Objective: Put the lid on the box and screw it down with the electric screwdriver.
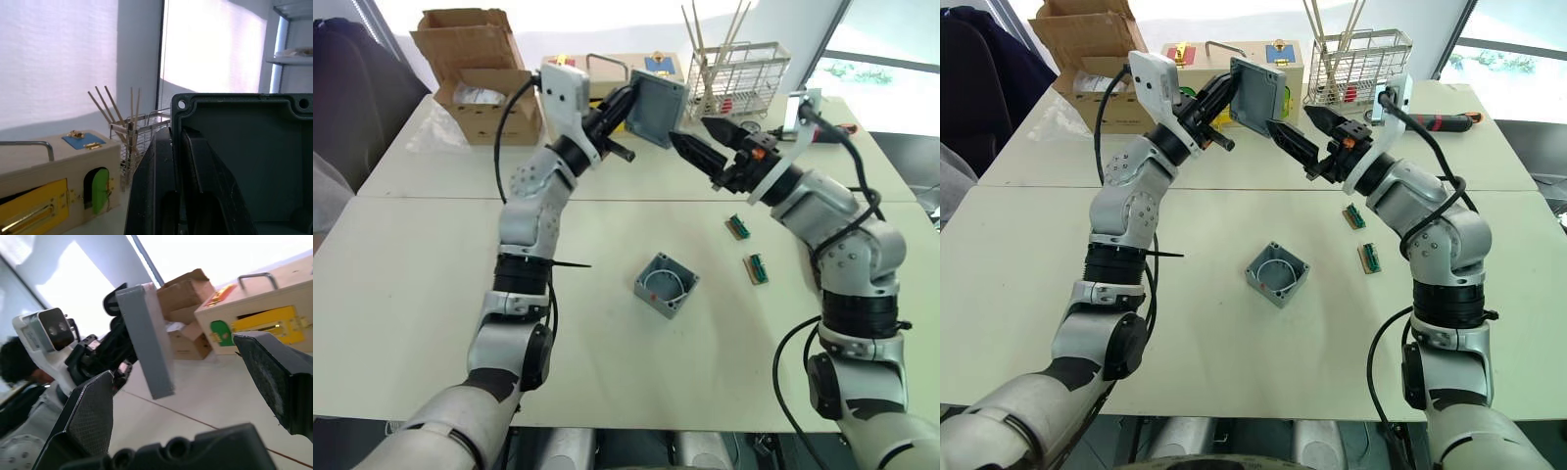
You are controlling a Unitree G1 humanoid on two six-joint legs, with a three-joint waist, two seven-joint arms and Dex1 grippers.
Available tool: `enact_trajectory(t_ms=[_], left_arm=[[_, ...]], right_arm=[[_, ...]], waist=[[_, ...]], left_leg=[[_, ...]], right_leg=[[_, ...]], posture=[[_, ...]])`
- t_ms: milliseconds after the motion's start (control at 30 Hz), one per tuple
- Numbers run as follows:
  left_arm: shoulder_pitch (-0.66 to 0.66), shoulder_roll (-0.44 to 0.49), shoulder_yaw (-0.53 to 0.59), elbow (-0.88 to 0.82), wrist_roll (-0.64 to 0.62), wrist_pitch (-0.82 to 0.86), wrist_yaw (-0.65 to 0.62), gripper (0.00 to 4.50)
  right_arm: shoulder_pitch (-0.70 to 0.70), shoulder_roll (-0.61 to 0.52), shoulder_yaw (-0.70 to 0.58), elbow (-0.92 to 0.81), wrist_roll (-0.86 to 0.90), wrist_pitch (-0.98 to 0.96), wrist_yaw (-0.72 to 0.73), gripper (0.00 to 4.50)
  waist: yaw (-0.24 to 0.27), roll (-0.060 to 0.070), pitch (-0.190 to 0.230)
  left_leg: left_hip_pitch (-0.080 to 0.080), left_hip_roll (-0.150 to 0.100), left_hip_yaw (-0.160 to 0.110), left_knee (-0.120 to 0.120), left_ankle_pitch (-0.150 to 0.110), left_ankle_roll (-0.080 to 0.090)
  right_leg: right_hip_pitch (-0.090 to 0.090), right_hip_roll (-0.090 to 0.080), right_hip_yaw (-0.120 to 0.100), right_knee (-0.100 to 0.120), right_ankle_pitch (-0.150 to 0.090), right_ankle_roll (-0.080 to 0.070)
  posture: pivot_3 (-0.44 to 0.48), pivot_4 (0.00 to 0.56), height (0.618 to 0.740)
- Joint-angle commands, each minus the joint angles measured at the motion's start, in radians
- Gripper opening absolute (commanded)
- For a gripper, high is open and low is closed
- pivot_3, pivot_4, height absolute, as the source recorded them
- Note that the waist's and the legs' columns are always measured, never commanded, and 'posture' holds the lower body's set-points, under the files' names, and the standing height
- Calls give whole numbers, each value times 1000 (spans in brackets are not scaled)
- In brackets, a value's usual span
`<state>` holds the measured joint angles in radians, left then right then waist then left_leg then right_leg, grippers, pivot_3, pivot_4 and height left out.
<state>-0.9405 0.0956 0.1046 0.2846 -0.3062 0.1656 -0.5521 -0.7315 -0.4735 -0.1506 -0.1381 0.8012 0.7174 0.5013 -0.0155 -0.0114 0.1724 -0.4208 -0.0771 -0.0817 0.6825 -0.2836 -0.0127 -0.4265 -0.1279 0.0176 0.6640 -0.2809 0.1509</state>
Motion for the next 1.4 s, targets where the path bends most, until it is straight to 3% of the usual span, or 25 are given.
enact_trajectory(t_ms=[33, 267, 533, 667, 800, 900, 1000, 1100, 1133, 1300, 1400], left_arm=[[2, 12, -11, -62, -14, -18, -13, 51], [0, 16, -25, -65, -18, -14, -27, 51], [4, 33, -47, -80, -16, -7, -57, 0], [7, 36, -47, -81, -16, -5, -53, 0], [6, 39, -44, -82, -35, 17, -57, 0], [14, 48, -31, -94, -87, 70, -90, 1097], [19, 63, -10, -106, -113, 93, -80, 2595], [39, 119, 37, -159, -215, 239, -100, 4181], [52, 154, 59, -179, -267, 316, -118, 4442], [109, 304, 122, -218, -422, 540, -203, 4442], [113, 361, 105, -194, -421, 588, -238, 4442]], right_arm=[[-20, -16, -34, -26, 27, 19, 22, 4500], [-27, 2, -45, -23, 21, 25, 18, 4500], [-19, 22, -29, -27, -6, 8, 19, 2134], [-10, 32, -20, -36, -21, 6, 12, 163], [-4, 35, -21, -47, -28, 15, 7, 144], [3, 32, -23, -58, -36, 10, 7, 144], [15, 26, -19, -74, -56, -8, 8, 144], [58, 16, -5, -119, -150, -107, 2, 144], [87, 4, 8, -144, -208, -163, 0, 144], [288, -147, 165, -270, -636, -604, 51, 144], [379, -192, 207, -265, -818, -854, 30, 144]], waist=[[0, 0, 0], [0, 0, 0], [-1, 0, 0], [1, 0, 0], [1, 0, 0], [-1, 0, 0], [-2, 0, 0], [-3, 0, 0], [-5, 0, 0], [-5, 0, 0], [-3, 0, 0]], left_leg=[[0, 0, 0, 0, 0, 0], [0, 0, 0, 0, 0, 0], [0, 0, 0, 0, 0, 0], [0, 0, 0, 0, 0, 0], [0, 0, 0, 0, 0, 0], [0, 0, 0, 0, 0, 0], [0, 0, 0, 0, 0, 0], [0, 0, 0, 0, 0, 0], [0, 0, 0, 0, 0, 0], [0, 0, 0, -1, 0, 0], [0, 0, 0, 0, 0, 0]], right_leg=[[0, 0, 0, 0, 0, 0], [0, 0, 0, 0, 0, 0], [0, 0, 0, 0, 0, 0], [-1, 0, 0, 0, 0, 0], [-1, 0, 0, 0, 0, 0], [-1, 0, 0, 0, 0, 0], [-1, 0, 0, 0, 0, 0], [-1, 0, 0, 0, 0, 0], [-1, 0, 0, 0, 0, 0], [-3, 0, 0, 1, 0, 0], [-2, 1, 0, 1, 0, 0]], posture=[[0, 150, 731], [0, 150, 731], [0, 150, 731], [0, 150, 731], [0, 150, 731], [0, 150, 731], [0, 150, 731], [0, 150, 731], [0, 150, 731], [0, 150, 731], [0, 150, 731]])
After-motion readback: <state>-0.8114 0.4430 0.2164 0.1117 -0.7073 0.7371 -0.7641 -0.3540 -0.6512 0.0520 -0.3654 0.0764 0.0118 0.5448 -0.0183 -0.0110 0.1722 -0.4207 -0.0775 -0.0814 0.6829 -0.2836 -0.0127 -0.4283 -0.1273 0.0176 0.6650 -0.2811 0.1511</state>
